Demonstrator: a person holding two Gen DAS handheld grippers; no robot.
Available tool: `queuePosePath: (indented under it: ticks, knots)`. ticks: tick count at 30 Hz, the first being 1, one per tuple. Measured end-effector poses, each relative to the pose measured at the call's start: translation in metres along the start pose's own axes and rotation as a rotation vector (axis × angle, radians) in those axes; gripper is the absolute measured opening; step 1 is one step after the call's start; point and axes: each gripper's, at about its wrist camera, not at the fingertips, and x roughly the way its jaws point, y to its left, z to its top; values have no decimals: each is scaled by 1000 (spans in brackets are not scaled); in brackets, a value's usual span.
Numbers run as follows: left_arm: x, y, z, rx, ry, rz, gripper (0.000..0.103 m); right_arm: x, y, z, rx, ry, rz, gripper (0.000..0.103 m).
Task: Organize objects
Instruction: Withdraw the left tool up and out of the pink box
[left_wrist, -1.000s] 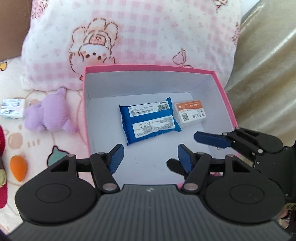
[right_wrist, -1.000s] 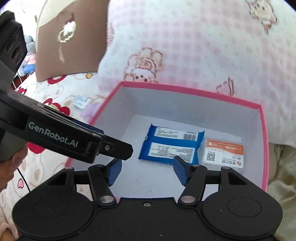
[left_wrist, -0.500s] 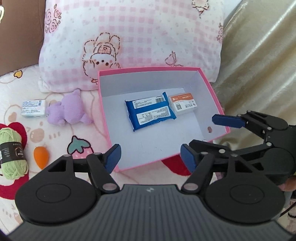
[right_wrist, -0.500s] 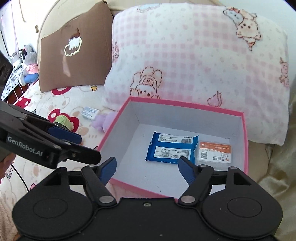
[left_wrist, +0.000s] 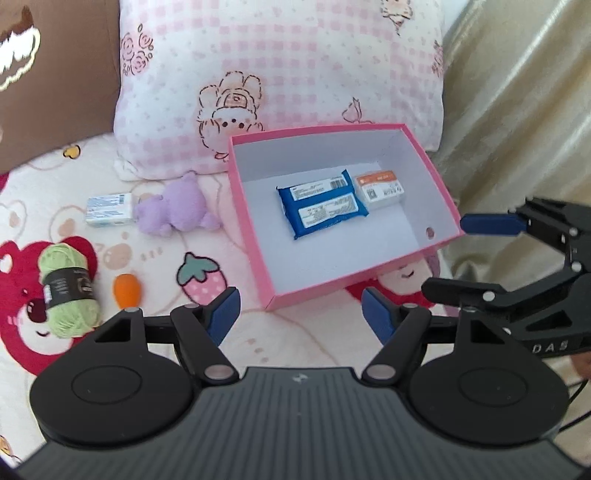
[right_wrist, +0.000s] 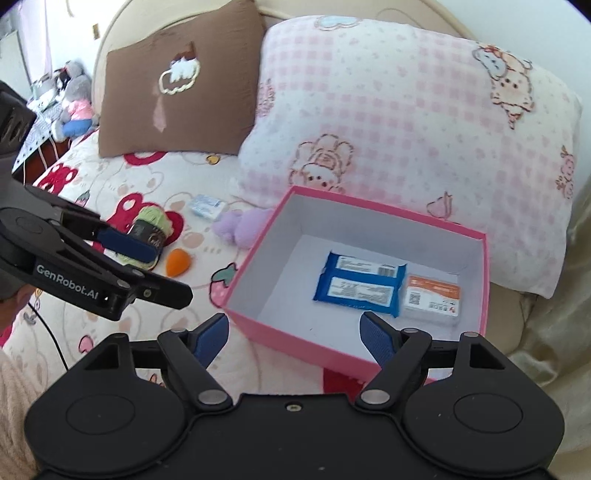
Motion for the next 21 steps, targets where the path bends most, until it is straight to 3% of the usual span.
queuePosePath:
  ticks: [4, 10, 15, 21]
  knots:
    - [-19, 3, -6, 36, 4, 27, 72, -5, 15, 2, -35, 46, 11, 82]
    - [-44, 10, -16, 50, -15, 33, 73, -15, 34, 3, -66, 35, 17, 83]
    - [-45, 22, -28, 35, -8, 73, 75, -12, 46, 5, -70, 34, -13, 88]
    - [-47, 40, -45, -6, 29, 58, 77, -1, 62, 6, -91, 98, 1, 91]
